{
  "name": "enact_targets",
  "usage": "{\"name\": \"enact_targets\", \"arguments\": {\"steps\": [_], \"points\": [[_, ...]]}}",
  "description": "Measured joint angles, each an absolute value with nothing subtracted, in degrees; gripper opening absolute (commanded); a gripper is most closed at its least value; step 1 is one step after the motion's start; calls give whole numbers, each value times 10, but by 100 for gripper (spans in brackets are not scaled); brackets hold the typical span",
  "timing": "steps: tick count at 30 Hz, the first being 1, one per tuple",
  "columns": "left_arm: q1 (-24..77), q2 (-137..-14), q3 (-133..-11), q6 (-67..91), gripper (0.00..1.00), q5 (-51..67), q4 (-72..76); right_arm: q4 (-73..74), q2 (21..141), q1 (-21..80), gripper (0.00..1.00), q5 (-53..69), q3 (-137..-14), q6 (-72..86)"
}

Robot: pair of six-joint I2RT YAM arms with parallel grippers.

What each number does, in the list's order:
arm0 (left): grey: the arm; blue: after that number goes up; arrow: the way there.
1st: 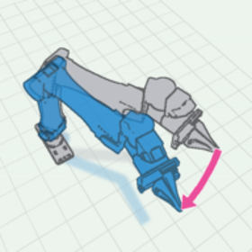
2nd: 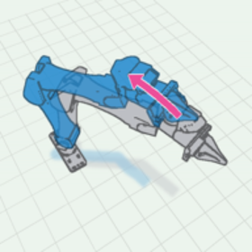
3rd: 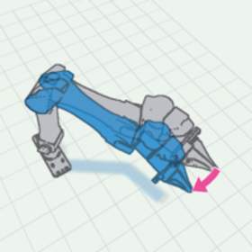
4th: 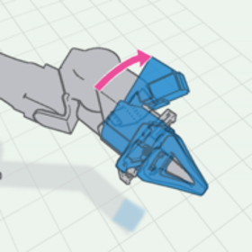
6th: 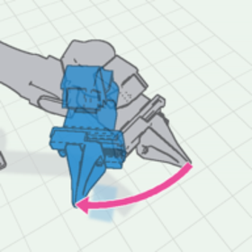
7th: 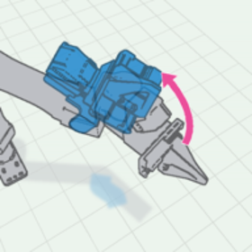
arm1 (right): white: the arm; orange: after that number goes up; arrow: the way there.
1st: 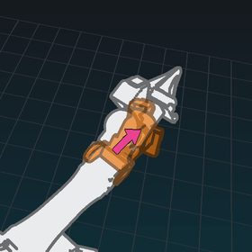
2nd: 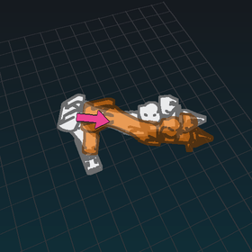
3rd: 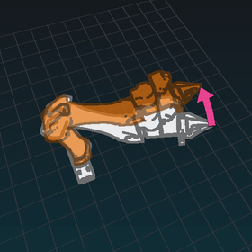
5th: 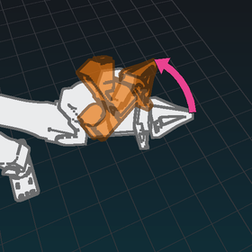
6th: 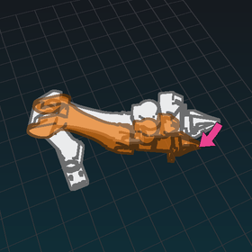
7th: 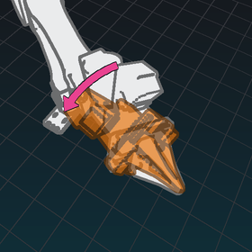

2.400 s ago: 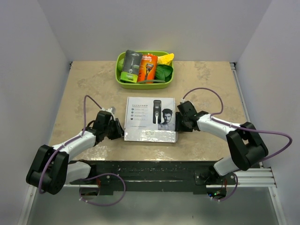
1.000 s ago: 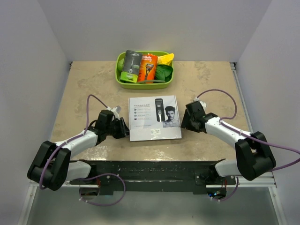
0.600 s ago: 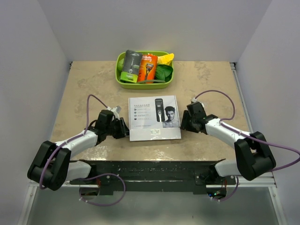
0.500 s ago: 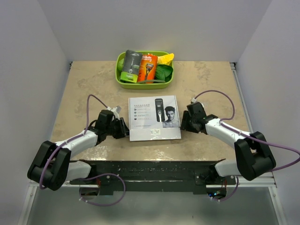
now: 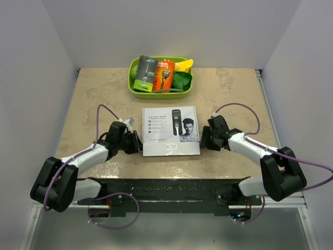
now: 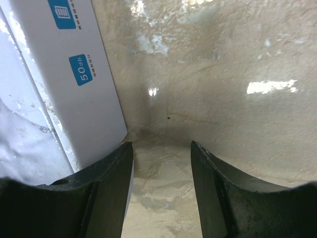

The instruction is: Sort the hair-cutting tools

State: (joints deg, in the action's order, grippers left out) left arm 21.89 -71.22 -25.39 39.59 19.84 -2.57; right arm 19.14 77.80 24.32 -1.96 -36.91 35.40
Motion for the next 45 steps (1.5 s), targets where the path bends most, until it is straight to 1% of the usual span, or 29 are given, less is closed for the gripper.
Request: {"name": "enact_targets", "arguments": {"steps": [11,24,40,45], "points": [[219,-693,-278,376,29,163,-85,189,768,244,54,10,-362,360],[219,-691,-282,364,31,156,-100,193,755,244,55,10,-362,368],[219,-680,-265,357,30,130,-127,229,723,247,55,-41,-361,376],[219,-675,-265,358,30,127,-131,252,690,248,55,-53,-362,375]]}}
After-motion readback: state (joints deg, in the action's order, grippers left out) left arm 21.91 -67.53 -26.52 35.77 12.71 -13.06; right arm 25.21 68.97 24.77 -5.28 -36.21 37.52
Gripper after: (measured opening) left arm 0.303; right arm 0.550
